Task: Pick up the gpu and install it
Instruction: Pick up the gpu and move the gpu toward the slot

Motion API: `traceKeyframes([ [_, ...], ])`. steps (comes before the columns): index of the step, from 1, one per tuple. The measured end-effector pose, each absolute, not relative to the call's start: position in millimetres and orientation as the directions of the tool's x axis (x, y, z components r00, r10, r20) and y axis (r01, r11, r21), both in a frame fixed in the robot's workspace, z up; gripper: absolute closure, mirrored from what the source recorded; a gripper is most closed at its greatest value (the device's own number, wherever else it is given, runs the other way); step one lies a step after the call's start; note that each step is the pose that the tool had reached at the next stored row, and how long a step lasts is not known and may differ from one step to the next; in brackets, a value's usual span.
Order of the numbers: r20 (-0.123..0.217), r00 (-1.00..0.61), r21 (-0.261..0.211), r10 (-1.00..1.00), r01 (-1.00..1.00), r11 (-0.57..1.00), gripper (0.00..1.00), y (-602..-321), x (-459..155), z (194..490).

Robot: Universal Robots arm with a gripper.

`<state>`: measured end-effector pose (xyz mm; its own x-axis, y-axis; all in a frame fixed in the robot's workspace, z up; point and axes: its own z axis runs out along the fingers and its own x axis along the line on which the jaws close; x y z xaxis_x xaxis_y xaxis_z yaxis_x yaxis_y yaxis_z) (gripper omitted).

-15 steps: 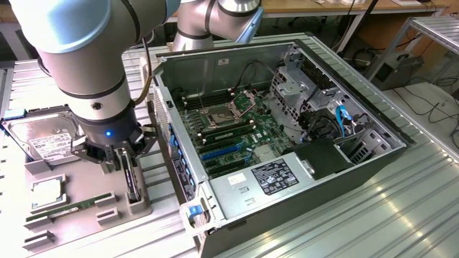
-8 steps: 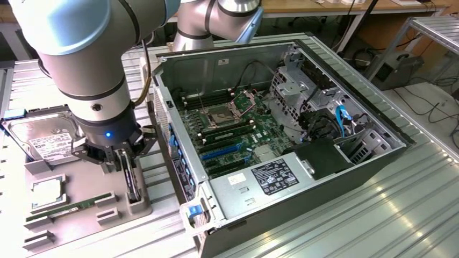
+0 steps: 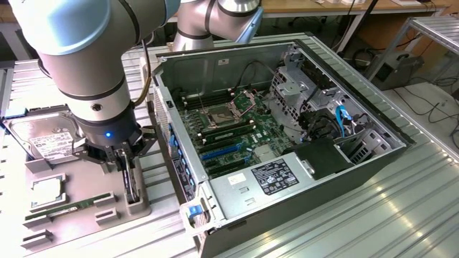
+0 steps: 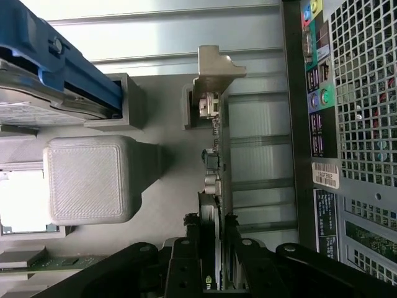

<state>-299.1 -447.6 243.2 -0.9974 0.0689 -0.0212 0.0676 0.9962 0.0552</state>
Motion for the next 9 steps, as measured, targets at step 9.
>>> traceKeyframes([
  [9, -0.021, -1.000, 0.059, -0.008, -0.010, 0.998, 0.74, -447.5, -298.9, 248.2],
])
